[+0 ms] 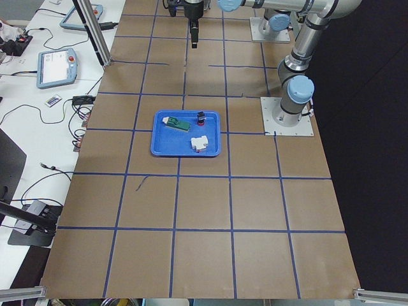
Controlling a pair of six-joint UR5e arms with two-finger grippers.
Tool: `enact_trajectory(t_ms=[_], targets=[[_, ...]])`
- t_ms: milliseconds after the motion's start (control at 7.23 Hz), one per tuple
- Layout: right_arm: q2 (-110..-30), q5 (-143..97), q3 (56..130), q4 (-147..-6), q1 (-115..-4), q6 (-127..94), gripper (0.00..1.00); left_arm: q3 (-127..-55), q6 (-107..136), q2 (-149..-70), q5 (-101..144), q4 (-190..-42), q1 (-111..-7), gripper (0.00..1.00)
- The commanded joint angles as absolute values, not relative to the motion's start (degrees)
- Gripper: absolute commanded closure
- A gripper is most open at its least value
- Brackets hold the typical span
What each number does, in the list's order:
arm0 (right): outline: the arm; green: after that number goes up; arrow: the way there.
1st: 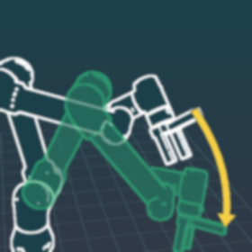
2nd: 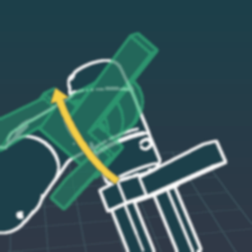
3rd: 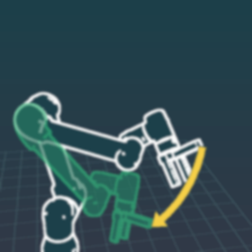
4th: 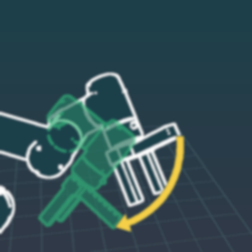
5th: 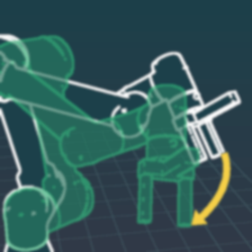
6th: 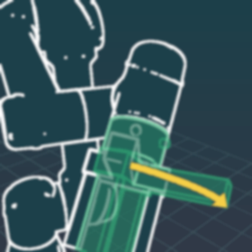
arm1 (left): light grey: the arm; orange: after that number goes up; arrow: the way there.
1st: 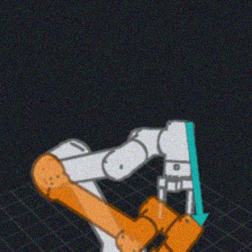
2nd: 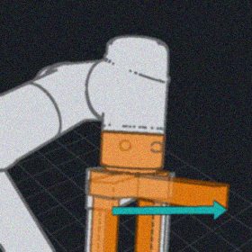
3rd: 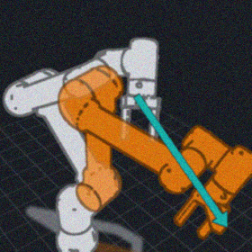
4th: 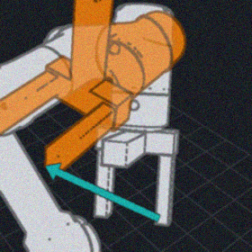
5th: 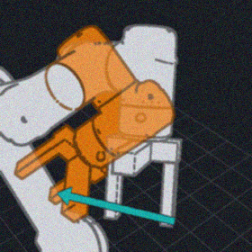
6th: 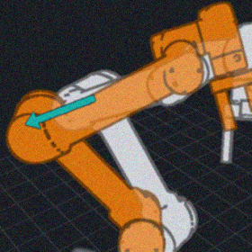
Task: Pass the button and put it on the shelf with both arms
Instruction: 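Lower the left gripper onto the red push button in the blue tray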
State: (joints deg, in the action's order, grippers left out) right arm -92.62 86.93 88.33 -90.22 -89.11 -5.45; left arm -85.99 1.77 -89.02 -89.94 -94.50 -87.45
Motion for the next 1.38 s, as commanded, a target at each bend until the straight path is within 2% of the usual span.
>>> enact_trajectory(t_ms=[0, 138, 415, 691, 968, 1245], targets=[[-92.55, 86.92, 88.33, -90.26, -89.12, -5.45, 0.0, -86.22, 1.58, -89.12, -89.83, -94.48, -87.45, 0.0], [-92.64, 86.92, 88.33, -90.35, -89.12, -5.45, 0.0, -86.57, 1.15, -88.95, -90.17, -95.0, -87.45, 0.0], [-92.55, 86.92, 88.33, -90.35, -89.03, -5.45, 0.0, -92.6, 2.01, -89.12, -90.09, -94.13, -83.0, 0.0], [-92.64, 86.92, 88.24, -90.35, -89.03, -5.45, 0.0, -102.68, 1.32, -91.74, -90.0, -81.21, -73.61, 0.0], [-92.64, 86.92, 88.24, -90.35, -89.03, -5.54, 0.0, -113.77, 2.97, -95.25, -90.09, -64.16, -70.33, 0.0], [-92.64, 86.92, 88.24, -90.35, -89.03, -5.54, 0.0, -116.37, 2.47, -96.94, -90.61, -61.26, -69.7, 0.0]])
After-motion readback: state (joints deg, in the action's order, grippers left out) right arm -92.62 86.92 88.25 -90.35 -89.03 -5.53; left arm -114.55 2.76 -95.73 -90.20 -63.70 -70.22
